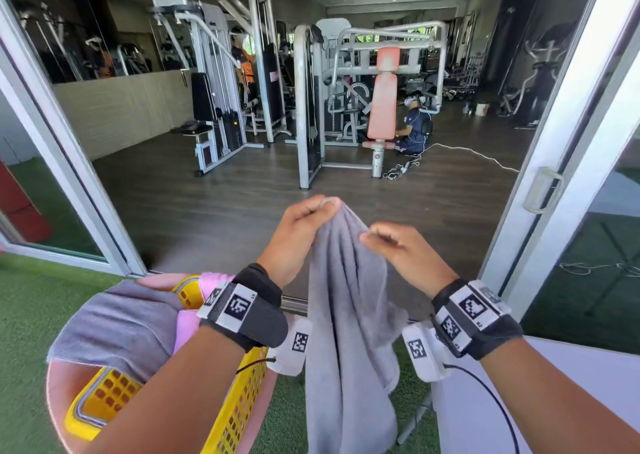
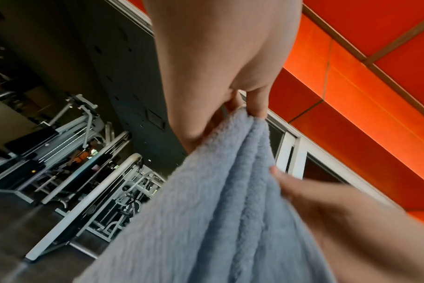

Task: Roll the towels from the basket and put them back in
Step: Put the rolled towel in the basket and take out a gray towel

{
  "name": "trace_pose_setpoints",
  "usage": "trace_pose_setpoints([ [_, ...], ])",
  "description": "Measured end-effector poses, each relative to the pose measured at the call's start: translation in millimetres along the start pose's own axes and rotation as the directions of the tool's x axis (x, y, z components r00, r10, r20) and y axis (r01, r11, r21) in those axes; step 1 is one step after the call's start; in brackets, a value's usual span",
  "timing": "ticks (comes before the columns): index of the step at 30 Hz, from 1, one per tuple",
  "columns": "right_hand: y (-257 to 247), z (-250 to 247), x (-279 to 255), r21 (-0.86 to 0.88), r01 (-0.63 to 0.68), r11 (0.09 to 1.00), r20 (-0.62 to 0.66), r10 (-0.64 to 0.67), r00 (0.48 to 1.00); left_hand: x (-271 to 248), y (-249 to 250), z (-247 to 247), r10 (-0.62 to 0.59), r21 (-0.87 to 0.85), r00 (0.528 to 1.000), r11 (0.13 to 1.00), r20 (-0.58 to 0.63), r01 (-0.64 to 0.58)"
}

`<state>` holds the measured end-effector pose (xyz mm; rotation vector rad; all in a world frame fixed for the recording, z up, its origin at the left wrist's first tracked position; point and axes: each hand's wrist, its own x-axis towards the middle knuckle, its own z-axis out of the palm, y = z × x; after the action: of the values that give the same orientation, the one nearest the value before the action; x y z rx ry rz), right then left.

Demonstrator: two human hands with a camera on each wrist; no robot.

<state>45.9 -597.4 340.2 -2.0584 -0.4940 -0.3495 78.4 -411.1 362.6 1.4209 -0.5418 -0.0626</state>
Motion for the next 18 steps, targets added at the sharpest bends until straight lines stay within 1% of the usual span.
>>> trace_pose_setpoints([
  [1,-3,-3,3,-0.014,0.022,1.000,-0.030,-0.022,0.999,-2,-2,3,-0.015,0.045,0.999,0.999,0.028,0.014],
  [3,-15,-13,14,-0.030,0.071,0.997,-0.159,-0.075,0.984,-9,-5,13,-0.061,0.162,0.990,0.986,0.128,0.040],
  [5,-25,-17,21,0.001,0.095,0.996,-0.252,-0.091,0.963,-10,-5,18,-0.090,0.166,0.980,0.984,0.179,0.060],
  [6,-25,-16,21,0.020,0.090,0.996,-0.263,-0.082,0.961,-8,-2,16,-0.058,0.143,0.985,0.989,0.161,0.035],
  [7,-21,-13,18,0.029,0.066,0.997,-0.251,-0.056,0.966,-4,3,12,-0.009,0.123,0.994,0.992,0.113,-0.005],
  [9,-10,-6,8,0.038,-0.012,0.999,-0.171,0.018,0.985,3,14,3,0.085,0.089,0.996,0.992,-0.006,-0.084],
  [10,-6,-5,3,0.034,-0.037,0.999,-0.120,0.040,0.992,4,16,0,0.112,0.081,0.993,0.991,-0.042,-0.109],
  [11,-7,-6,1,0.028,-0.043,0.999,-0.088,0.045,0.995,4,17,0,0.119,0.098,0.992,0.989,-0.039,-0.115],
  [12,-12,-9,2,0.029,-0.031,0.999,-0.090,0.033,0.995,1,19,4,0.111,0.137,0.994,0.984,0.002,-0.110],
  [13,-20,-13,5,0.042,-0.002,0.999,-0.122,0.007,0.993,-3,16,8,0.088,0.192,0.994,0.976,0.060,-0.098],
  [15,-35,-22,15,0.100,0.074,0.992,-0.237,-0.049,0.970,-11,11,20,0.033,0.259,0.988,0.963,0.154,-0.072],
  [16,-40,-25,19,0.131,0.094,0.987,-0.275,-0.054,0.960,-12,11,22,0.024,0.254,0.988,0.965,0.154,-0.063],
  [17,-39,-27,20,0.148,0.085,0.985,-0.277,-0.041,0.960,-10,15,21,0.034,0.211,0.993,0.976,0.111,-0.057],
  [18,-36,-25,18,0.148,0.058,0.987,-0.244,-0.020,0.970,-6,21,16,0.052,0.138,0.998,0.989,0.028,-0.055],
])
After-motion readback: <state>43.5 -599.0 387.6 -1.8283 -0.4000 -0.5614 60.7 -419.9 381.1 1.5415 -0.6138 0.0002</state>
